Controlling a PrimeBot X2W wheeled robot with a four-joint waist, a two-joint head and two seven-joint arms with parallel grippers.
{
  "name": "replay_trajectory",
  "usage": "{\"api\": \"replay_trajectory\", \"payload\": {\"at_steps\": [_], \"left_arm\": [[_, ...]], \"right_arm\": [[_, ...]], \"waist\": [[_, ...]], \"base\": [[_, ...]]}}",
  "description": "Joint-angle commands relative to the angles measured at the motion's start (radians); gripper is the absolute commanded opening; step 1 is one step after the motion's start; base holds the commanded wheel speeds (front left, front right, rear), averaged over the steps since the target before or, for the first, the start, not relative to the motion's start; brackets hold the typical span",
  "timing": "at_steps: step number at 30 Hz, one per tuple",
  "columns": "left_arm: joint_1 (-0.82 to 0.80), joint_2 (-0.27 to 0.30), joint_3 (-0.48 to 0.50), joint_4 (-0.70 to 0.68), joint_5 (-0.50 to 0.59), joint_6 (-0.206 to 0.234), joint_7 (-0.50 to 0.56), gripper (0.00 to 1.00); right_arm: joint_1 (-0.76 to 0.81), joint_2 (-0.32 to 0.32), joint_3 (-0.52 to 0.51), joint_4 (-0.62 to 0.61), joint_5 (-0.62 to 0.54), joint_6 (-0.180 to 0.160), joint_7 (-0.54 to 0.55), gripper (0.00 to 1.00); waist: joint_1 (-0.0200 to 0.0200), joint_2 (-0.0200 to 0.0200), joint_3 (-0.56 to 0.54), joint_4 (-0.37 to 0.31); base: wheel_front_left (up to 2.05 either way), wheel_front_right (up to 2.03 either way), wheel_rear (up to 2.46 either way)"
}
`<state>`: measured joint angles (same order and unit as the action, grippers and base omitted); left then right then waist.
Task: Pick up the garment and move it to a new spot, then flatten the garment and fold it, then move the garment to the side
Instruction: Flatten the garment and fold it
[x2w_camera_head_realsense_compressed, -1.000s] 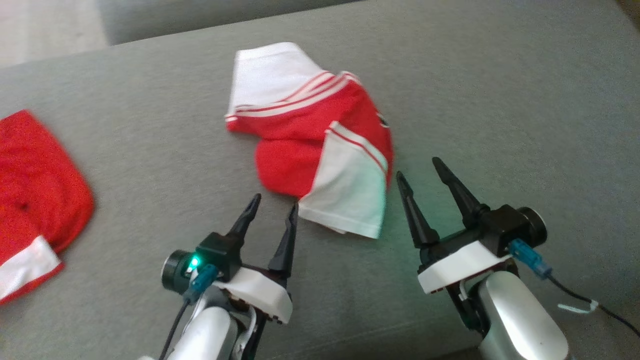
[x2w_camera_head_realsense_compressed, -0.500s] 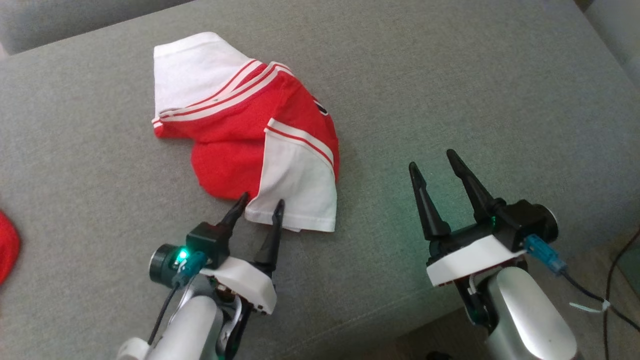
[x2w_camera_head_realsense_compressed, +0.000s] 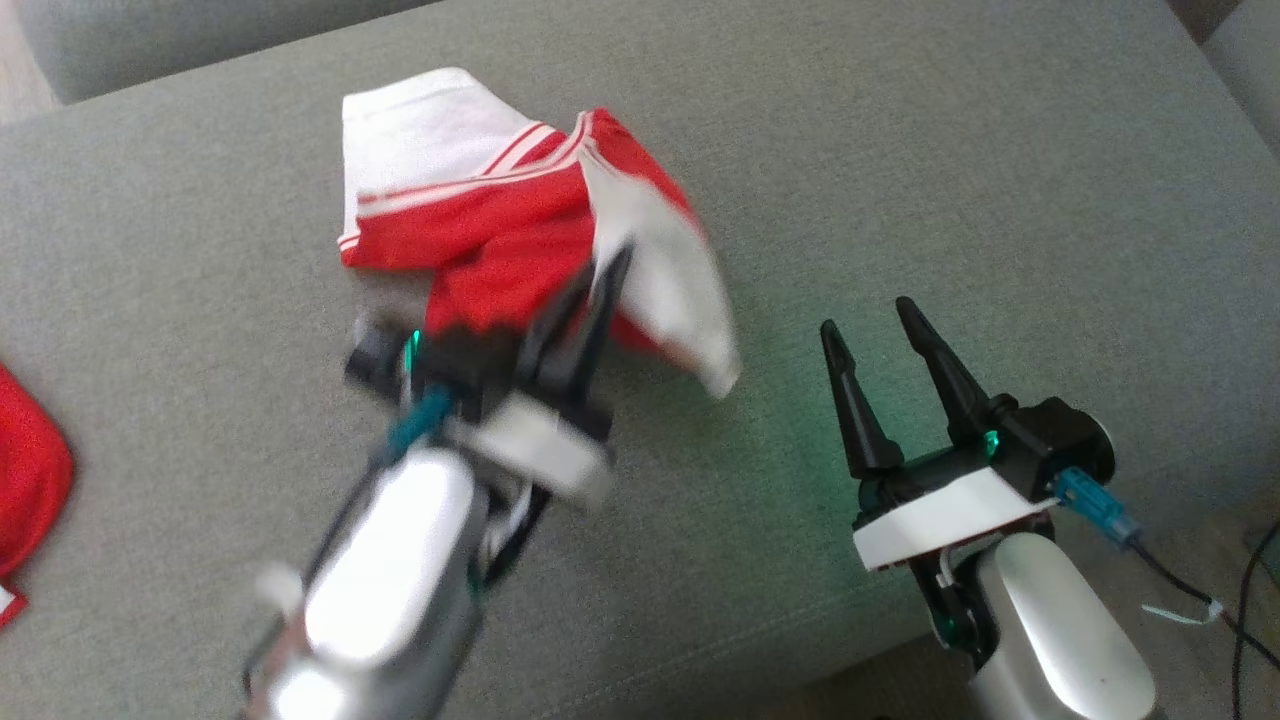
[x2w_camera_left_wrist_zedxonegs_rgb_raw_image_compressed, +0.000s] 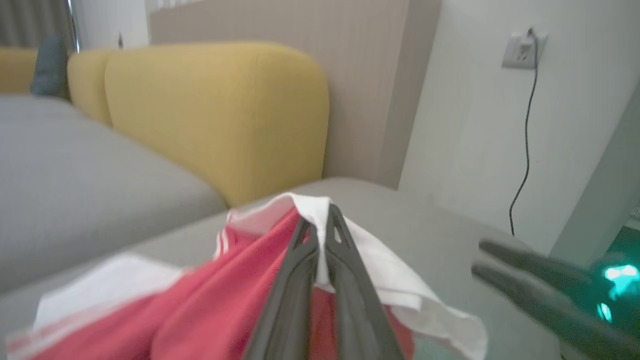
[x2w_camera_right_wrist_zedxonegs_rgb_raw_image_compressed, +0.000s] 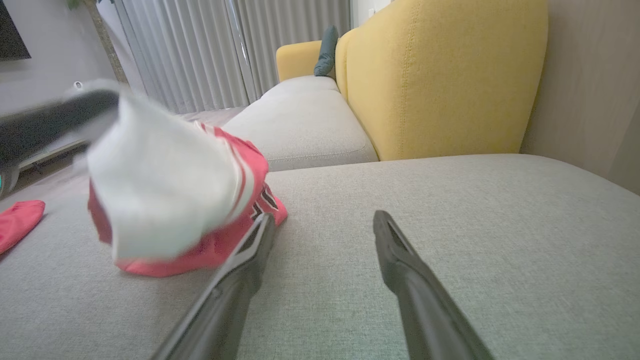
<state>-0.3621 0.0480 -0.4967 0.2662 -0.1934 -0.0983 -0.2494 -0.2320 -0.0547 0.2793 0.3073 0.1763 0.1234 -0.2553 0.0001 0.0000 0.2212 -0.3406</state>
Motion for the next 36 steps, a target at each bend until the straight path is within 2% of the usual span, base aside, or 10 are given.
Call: {"api": "replay_trajectory", "payload": {"at_steps": [1,7,11,16,22,28,29,30,31,36], "left_arm": [[-0.125,0.002,0.016,-0.051,0.006,-0.005,-0.012,0.00],[-0.392,0.002,-0.028,0.017,-0.054,-0.011,-0.012,0.00],[-0.573,0.002,-0.034,0.078,-0.156,0.001,-0.012,0.00],[-0.763,0.002,0.063,0.102,-0.273,0.069,-0.012,0.00],[-0.661,0.020,0.168,0.136,-0.254,0.060,-0.012,0.00],[-0.306,0.016,0.303,0.182,-0.252,0.057,-0.012,0.00],[-0.252,0.014,0.328,0.190,-0.249,0.054,-0.012,0.30],[-0.203,0.012,0.345,0.200,-0.233,0.054,-0.012,0.74],[-0.162,0.011,0.354,0.210,-0.204,0.052,-0.012,1.00],[-0.029,0.004,0.442,0.174,-0.133,0.059,-0.012,1.00]], "right_arm": [[-0.010,0.005,0.016,-0.023,0.009,0.007,-0.006,1.00],[0.000,0.005,0.027,-0.010,0.034,0.007,-0.006,1.00],[0.004,0.005,0.025,-0.006,0.044,0.007,-0.006,1.00],[0.015,0.005,0.003,-0.001,0.044,0.007,-0.006,1.00],[0.027,0.005,-0.027,-0.005,0.039,0.007,-0.006,1.00],[0.015,0.005,-0.047,-0.008,0.013,0.007,-0.006,1.00],[0.008,0.005,-0.046,-0.008,0.006,0.007,-0.006,1.00],[0.001,0.005,-0.045,-0.008,-0.002,0.007,-0.006,1.00],[-0.007,0.005,-0.043,-0.008,-0.008,0.007,-0.006,1.00],[-0.034,0.005,-0.032,-0.005,-0.029,0.007,-0.006,1.00]], "waist": [[-0.0001,0.0000,-0.006,0.000],[-0.0001,0.0000,-0.017,-0.027],[-0.0001,0.0000,-0.019,-0.046],[-0.0001,0.0000,-0.027,-0.036],[-0.0001,0.0000,-0.029,0.023],[-0.0001,0.0000,0.001,0.120],[-0.0001,0.0000,0.007,0.133],[-0.0001,0.0000,0.014,0.146],[-0.0001,0.0000,0.019,0.156],[-0.0001,0.0000,0.025,0.203]], "base": [[0.00,0.00,0.00],[0.00,0.00,0.00],[0.00,0.00,0.00],[0.00,0.00,0.00],[0.00,0.00,0.00],[0.00,0.00,0.00],[0.00,0.00,0.00],[0.00,0.00,0.00],[0.00,0.00,0.00],[0.00,0.00,0.00]]}}
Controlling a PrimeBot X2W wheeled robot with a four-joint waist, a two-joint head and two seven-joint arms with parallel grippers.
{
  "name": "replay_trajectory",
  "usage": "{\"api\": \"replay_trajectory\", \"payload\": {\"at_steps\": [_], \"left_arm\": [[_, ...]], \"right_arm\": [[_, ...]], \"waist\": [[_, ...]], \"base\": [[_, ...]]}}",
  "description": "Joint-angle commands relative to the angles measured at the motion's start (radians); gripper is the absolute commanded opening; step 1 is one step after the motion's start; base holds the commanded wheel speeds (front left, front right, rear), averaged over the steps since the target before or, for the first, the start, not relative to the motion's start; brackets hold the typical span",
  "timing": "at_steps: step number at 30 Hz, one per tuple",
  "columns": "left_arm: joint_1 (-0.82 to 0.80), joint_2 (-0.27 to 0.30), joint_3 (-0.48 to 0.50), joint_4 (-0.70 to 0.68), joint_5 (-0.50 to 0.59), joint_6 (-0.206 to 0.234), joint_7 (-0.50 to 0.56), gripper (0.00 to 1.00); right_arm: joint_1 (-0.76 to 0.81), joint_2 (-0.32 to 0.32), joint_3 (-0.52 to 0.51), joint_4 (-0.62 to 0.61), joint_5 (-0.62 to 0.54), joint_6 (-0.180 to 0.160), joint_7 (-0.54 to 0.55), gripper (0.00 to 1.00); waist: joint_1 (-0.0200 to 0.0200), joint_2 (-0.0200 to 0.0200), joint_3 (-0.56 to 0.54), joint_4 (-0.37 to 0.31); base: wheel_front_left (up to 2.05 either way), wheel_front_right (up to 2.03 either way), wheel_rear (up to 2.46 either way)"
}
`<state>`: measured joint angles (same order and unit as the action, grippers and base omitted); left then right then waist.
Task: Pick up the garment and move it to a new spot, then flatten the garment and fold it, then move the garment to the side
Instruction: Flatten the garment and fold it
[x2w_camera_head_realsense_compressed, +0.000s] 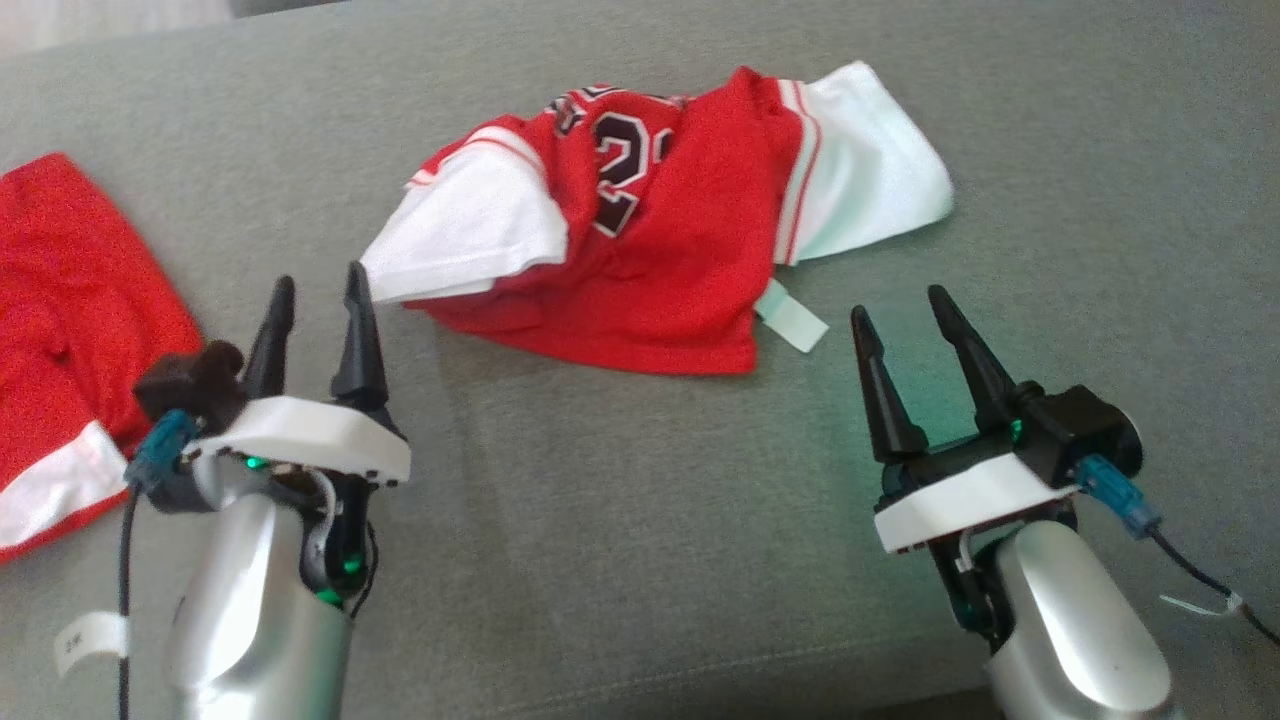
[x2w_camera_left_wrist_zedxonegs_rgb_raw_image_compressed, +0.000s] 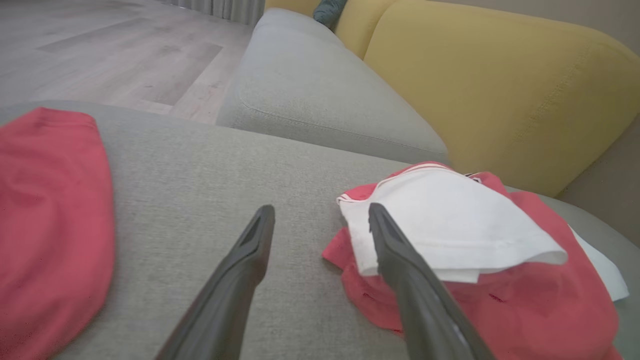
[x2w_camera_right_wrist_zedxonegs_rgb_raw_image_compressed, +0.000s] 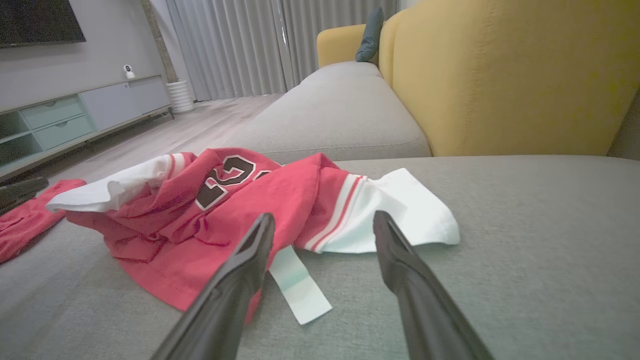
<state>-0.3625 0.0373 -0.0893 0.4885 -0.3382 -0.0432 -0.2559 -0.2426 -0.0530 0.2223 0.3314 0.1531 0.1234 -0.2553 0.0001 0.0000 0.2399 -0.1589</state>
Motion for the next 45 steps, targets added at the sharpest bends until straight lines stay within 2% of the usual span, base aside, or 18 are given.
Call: {"api": "replay_trajectory", "payload": {"at_steps": [1,7,17,30,31,33,36,40,45], "left_arm": [[-0.008,0.014,0.044,-0.065,0.023,0.004,-0.006,1.00],[0.097,0.013,0.005,-0.174,0.008,0.032,-0.006,1.00],[0.169,0.013,-0.084,-0.244,-0.022,0.066,-0.006,1.00],[0.188,0.013,-0.129,-0.259,-0.014,0.072,-0.006,1.00],[0.187,0.013,-0.130,-0.260,-0.015,0.074,-0.006,1.00],[0.187,0.013,-0.133,-0.262,-0.018,0.077,-0.006,1.00],[0.190,0.013,-0.136,-0.259,-0.024,0.078,-0.006,1.00],[0.192,0.013,-0.127,-0.259,-0.032,0.082,-0.006,1.00],[0.202,0.013,-0.128,-0.260,-0.049,0.083,-0.006,1.00]], "right_arm": [[-0.024,0.003,0.031,-0.026,-0.009,0.007,-0.006,1.00],[-0.010,0.003,0.064,0.033,-0.011,0.007,-0.006,1.00],[-0.032,0.003,0.039,0.228,0.030,0.007,-0.006,1.00],[-0.104,0.003,0.025,0.344,0.057,0.007,-0.006,0.98],[-0.112,0.003,0.026,0.353,0.056,0.007,-0.006,0.69],[-0.125,0.003,0.029,0.372,0.055,0.007,-0.006,0.00],[-0.143,0.003,0.020,0.382,0.062,0.007,-0.006,0.00],[-0.158,-0.019,-0.048,0.317,0.040,0.007,-0.006,0.00],[-0.180,-0.167,-0.150,0.208,-0.004,0.007,-0.006,0.00]], "waist": [[-0.0001,0.0000,0.004,0.031],[-0.0001,0.0000,-0.026,0.103],[-0.0001,0.0000,-0.035,0.205],[-0.0001,0.0000,-0.017,0.244],[-0.0001,0.0000,-0.014,0.244],[-0.0001,0.0000,-0.009,0.245],[-0.0001,0.0000,-0.004,0.243],[-0.0001,0.0000,-0.007,0.232],[-0.0001,0.0000,-0.023,0.215]], "base": [[0.00,0.00,0.00],[0.00,0.00,0.00],[0.00,0.00,0.00],[0.00,0.00,0.00],[0.00,0.00,0.00],[0.00,0.00,0.00],[0.00,0.00,0.00],[0.00,0.00,0.00],[0.00,0.00,0.00]]}}
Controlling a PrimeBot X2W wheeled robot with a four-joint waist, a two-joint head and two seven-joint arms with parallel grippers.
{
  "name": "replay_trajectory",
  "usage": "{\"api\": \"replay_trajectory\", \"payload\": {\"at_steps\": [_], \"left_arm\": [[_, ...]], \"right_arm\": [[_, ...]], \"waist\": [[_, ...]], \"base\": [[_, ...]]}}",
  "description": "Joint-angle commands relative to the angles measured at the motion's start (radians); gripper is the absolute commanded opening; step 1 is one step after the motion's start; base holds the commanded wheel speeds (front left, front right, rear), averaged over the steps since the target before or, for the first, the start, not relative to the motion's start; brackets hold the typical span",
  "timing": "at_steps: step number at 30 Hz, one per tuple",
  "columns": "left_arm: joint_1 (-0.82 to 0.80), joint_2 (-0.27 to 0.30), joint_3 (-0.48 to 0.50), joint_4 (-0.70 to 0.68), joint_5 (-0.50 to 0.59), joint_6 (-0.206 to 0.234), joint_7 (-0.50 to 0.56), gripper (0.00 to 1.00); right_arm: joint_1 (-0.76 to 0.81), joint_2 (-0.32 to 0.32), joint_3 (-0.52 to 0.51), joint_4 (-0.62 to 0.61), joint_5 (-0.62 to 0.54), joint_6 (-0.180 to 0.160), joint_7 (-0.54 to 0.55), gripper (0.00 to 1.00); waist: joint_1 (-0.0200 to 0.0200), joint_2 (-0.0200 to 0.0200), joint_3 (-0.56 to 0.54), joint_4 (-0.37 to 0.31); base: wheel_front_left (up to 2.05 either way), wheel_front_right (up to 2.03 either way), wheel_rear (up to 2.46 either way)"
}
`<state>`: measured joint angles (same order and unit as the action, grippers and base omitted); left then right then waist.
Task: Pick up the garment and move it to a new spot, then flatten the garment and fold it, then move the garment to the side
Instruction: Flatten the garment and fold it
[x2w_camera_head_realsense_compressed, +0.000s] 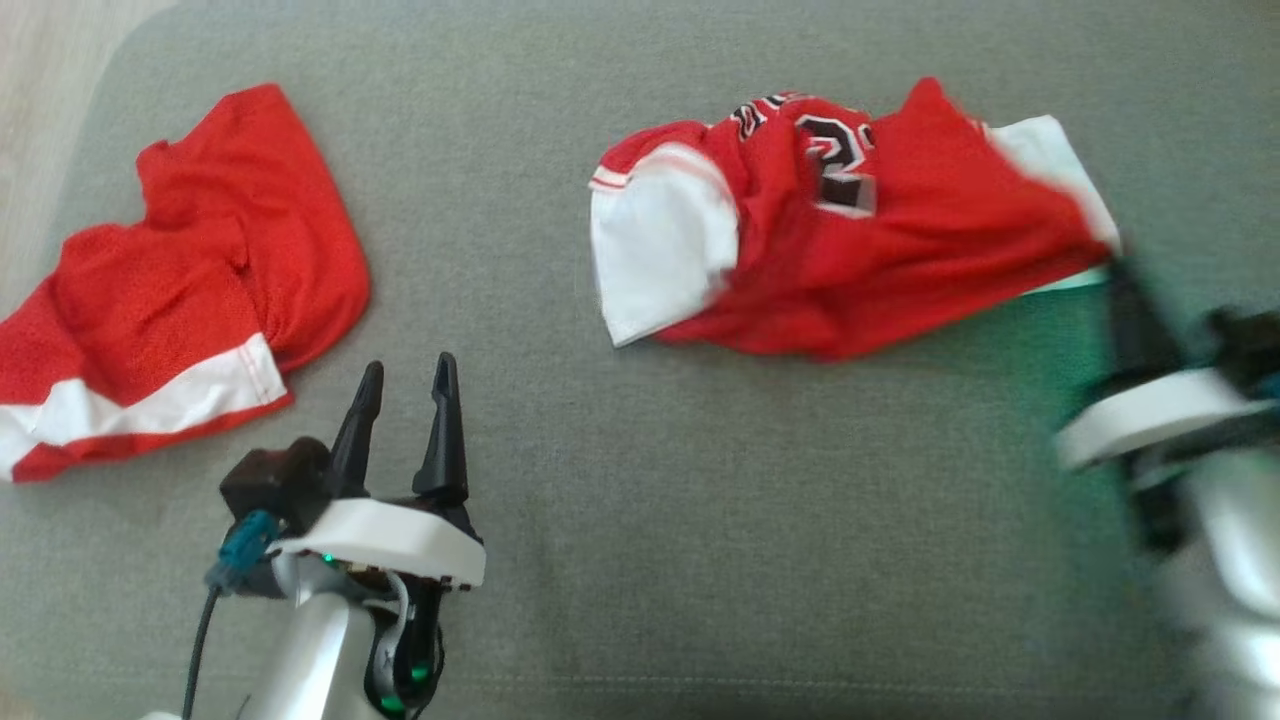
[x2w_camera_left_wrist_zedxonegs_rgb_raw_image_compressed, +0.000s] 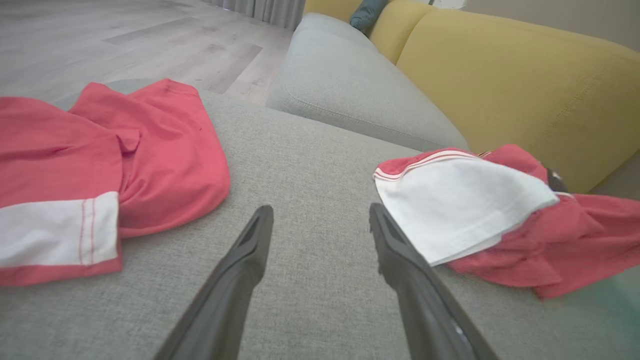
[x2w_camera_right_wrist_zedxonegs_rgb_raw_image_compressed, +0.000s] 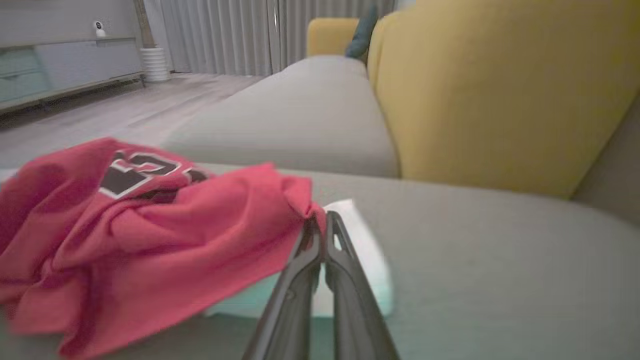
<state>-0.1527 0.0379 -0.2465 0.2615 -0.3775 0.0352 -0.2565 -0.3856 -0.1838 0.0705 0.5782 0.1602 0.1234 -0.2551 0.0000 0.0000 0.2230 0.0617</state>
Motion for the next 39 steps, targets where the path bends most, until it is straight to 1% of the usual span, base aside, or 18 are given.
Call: {"api": "replay_trajectory", "payload": {"at_steps": [1,6,11,12,13,15,17,19,21,22,23,26,27,34,39], "left_arm": [[-0.005,0.012,0.027,-0.033,-0.012,0.004,-0.005,1.00],[0.001,0.012,0.009,-0.027,-0.023,0.003,-0.005,1.00],[-0.007,0.012,-0.021,-0.018,-0.023,-0.004,-0.005,1.00],[-0.006,0.012,-0.027,-0.016,-0.021,-0.005,-0.005,1.00],[-0.005,0.012,-0.032,-0.015,-0.019,-0.006,-0.005,1.00],[-0.001,0.012,-0.036,-0.010,-0.018,-0.006,-0.005,1.00],[0.003,0.012,-0.038,-0.004,-0.019,-0.007,-0.005,1.00],[0.007,0.012,-0.038,-0.001,-0.018,-0.008,-0.005,1.00],[0.012,0.012,-0.036,0.001,-0.017,-0.008,-0.005,1.00],[0.015,0.012,-0.034,0.001,-0.017,-0.007,-0.005,1.00],[0.020,0.012,-0.031,0.000,-0.017,-0.004,-0.005,1.00],[0.026,0.012,-0.033,-0.004,-0.018,-0.002,-0.005,1.00],[0.026,0.012,-0.033,-0.004,-0.018,-0.002,-0.005,1.00],[0.029,0.012,-0.040,-0.010,-0.013,-0.004,-0.005,1.00],[0.033,0.012,-0.038,-0.009,-0.007,-0.008,-0.005,1.00]], "right_arm": [[-0.046,-0.070,-0.013,-0.050,-0.019,0.007,-0.007,0.00],[-0.114,-0.234,-0.055,-0.049,-0.051,0.007,0.010,0.00],[-0.188,-0.357,-0.108,-0.006,-0.106,0.007,0.053,0.00],[-0.201,-0.373,-0.120,0.009,-0.124,0.007,0.062,0.06],[-0.212,-0.378,-0.135,0.025,-0.136,0.007,0.075,1.00],[-0.232,-0.370,-0.155,0.052,-0.156,0.007,0.102,1.00],[-0.249,-0.353,-0.165,0.063,-0.177,0.007,0.103,1.00],[-0.254,-0.319,-0.187,0.065,-0.186,0.007,0.083,1.00],[-0.237,-0.275,-0.183,0.062,-0.193,0.007,0.061,1.00],[-0.223,-0.252,-0.172,0.058,-0.193,0.007,0.050,1.00],[-0.185,-0.208,-0.135,0.049,-0.186,0.007,0.032,1.00],[-0.120,-0.147,-0.089,0.041,-0.149,0.007,0.013,1.00],[-0.120,-0.147,-0.089,0.041,-0.149,0.007,0.013,1.00],[0.057,-0.063,0.002,0.033,-0.074,0.007,-0.003,1.00],[0.141,-0.020,0.003,0.026,-0.046,0.007,-0.006,1.00]], "waist": [[0.0000,0.0000,-0.009,-0.010],[0.0000,0.0000,-0.014,-0.018],[0.0000,0.0000,-0.011,0.002],[0.0000,0.0000,-0.011,0.007],[0.0000,0.0000,-0.011,0.011],[0.0000,0.0000,-0.010,0.017],[0.0000,0.0000,-0.011,0.022],[0.0000,0.0000,-0.014,0.023],[0.0000,0.0000,-0.019,0.022],[0.0000,0.0000,-0.021,0.021],[0.0000,0.0000,-0.024,0.015],[0.0000,0.0000,-0.028,0.005],[0.0000,0.0000,-0.028,0.005],[0.0000,0.0000,-0.035,-0.014],[0.0000,0.0000,-0.035,-0.028]], "base": [[0.00,0.00,0.00],[0.00,0.00,0.00],[0.00,0.00,0.00],[0.00,0.00,0.00],[0.00,0.00,0.00],[0.00,0.00,0.00],[0.00,0.00,0.00],[0.00,0.00,0.00],[0.00,0.00,0.00],[0.00,0.00,0.00],[0.00,0.00,0.00],[0.00,0.00,0.00],[0.00,0.00,0.00],[0.00,0.00,0.00],[0.00,0.00,0.00]]}}
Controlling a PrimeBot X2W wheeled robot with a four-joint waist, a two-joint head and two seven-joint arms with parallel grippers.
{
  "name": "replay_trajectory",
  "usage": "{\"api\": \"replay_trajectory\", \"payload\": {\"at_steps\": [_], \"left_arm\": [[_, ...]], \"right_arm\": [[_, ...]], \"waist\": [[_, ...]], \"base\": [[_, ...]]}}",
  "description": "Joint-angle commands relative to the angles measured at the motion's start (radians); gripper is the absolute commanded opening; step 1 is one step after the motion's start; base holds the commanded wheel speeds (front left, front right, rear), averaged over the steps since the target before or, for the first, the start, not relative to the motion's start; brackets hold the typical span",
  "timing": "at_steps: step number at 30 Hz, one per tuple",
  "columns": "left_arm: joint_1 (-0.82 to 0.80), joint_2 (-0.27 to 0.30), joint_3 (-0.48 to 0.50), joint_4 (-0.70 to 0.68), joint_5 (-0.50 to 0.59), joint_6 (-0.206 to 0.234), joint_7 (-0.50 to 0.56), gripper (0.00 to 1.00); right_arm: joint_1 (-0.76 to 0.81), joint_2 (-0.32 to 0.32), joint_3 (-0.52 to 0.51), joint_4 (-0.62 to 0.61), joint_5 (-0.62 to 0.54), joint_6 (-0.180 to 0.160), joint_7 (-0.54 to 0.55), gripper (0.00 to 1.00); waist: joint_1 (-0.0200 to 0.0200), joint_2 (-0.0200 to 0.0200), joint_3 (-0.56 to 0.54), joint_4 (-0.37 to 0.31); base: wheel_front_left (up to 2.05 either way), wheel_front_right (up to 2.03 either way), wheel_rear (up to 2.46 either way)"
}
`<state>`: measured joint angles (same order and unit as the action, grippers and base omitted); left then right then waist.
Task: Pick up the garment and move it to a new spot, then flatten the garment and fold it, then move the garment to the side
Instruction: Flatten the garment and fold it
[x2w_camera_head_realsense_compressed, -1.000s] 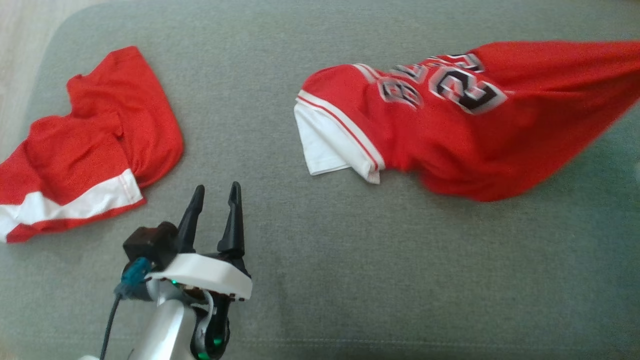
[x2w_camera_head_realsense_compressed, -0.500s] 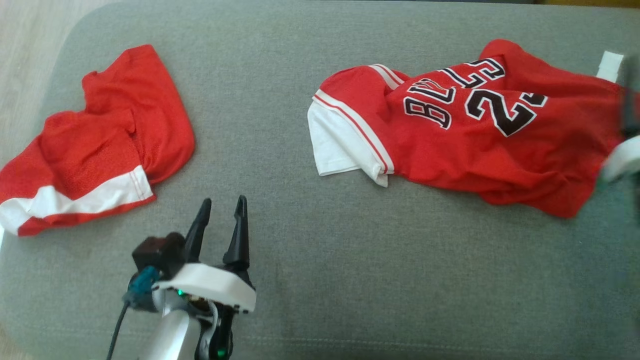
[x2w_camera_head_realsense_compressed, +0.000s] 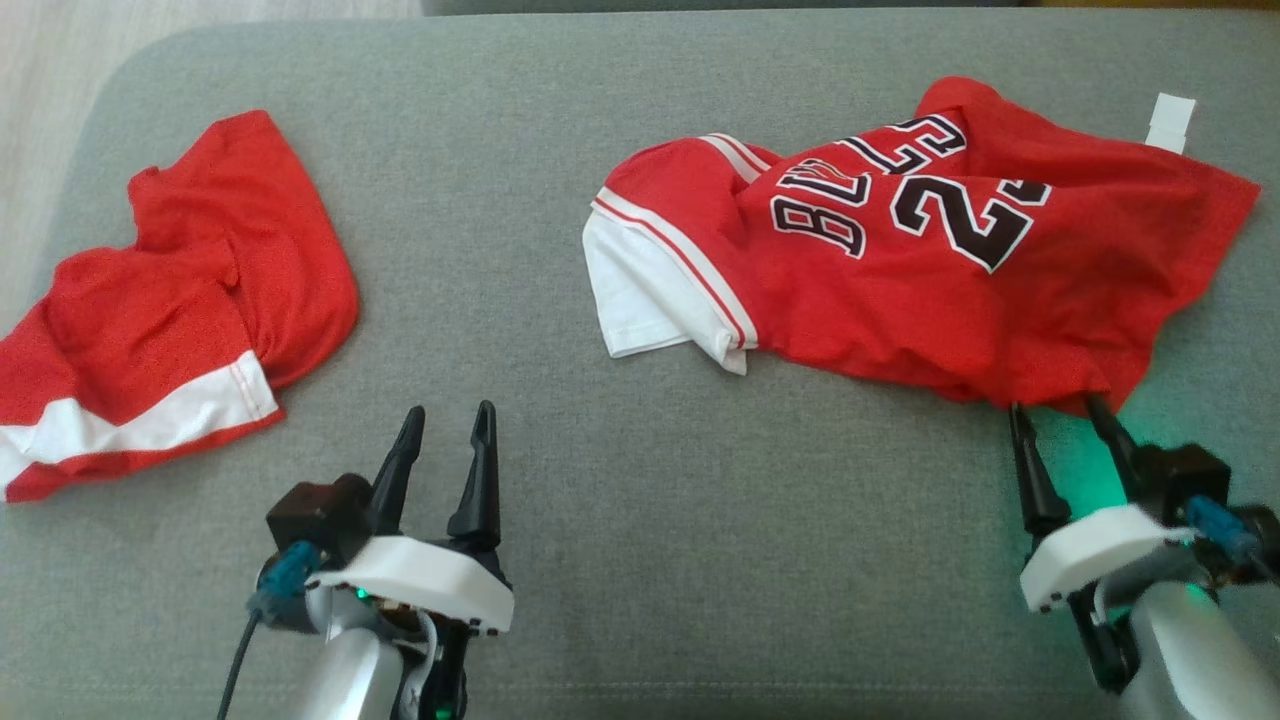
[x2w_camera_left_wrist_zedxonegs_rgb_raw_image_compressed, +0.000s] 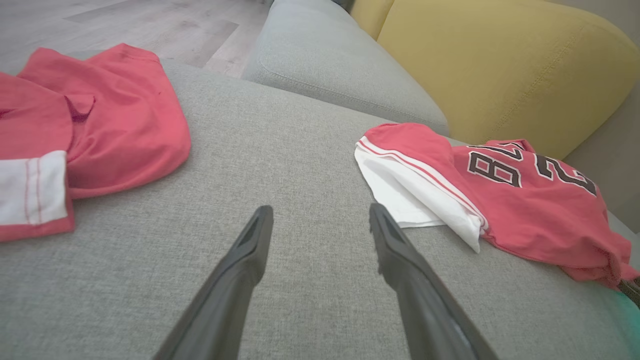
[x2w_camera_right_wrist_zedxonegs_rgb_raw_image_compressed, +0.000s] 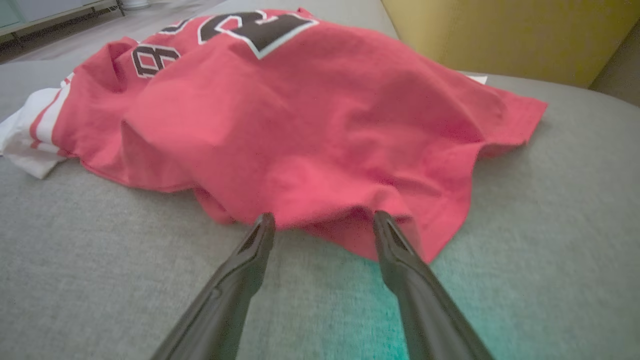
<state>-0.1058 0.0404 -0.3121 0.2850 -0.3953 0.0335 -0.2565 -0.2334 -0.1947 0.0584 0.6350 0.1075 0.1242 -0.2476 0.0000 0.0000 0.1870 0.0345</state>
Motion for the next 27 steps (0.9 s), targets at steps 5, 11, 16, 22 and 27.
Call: {"api": "replay_trajectory", "payload": {"at_steps": [5,11,16,22,27], "left_arm": [[-0.016,0.010,0.027,-0.033,0.012,-0.008,-0.005,1.00],[-0.019,0.010,0.023,-0.032,0.009,-0.010,-0.005,1.00],[-0.022,0.010,0.025,-0.031,0.010,-0.011,-0.005,1.00],[-0.033,0.010,0.025,-0.031,0.017,-0.013,-0.005,1.00],[-0.038,0.010,0.025,-0.028,0.019,-0.014,-0.005,1.00]], "right_arm": [[0.023,0.016,-0.007,-0.050,0.002,0.007,-0.014,1.00],[0.045,0.028,-0.087,-0.072,-0.009,0.007,-0.014,1.00],[0.032,0.032,-0.131,-0.056,-0.035,0.007,-0.014,1.00],[-0.014,0.041,-0.140,-0.057,-0.062,0.007,-0.014,1.00],[-0.038,0.038,-0.141,-0.054,-0.092,0.007,-0.014,1.00]], "waist": [[0.0000,0.0000,0.009,-0.006],[0.0000,0.0000,0.017,-0.008],[0.0000,0.0000,0.028,-0.009],[0.0000,0.0000,0.044,-0.008],[0.0000,0.0000,0.049,-0.006]], "base": [[0.00,0.00,0.00],[0.00,0.00,0.00],[0.00,0.00,0.00],[0.00,0.00,0.00],[0.00,0.00,0.00]]}}
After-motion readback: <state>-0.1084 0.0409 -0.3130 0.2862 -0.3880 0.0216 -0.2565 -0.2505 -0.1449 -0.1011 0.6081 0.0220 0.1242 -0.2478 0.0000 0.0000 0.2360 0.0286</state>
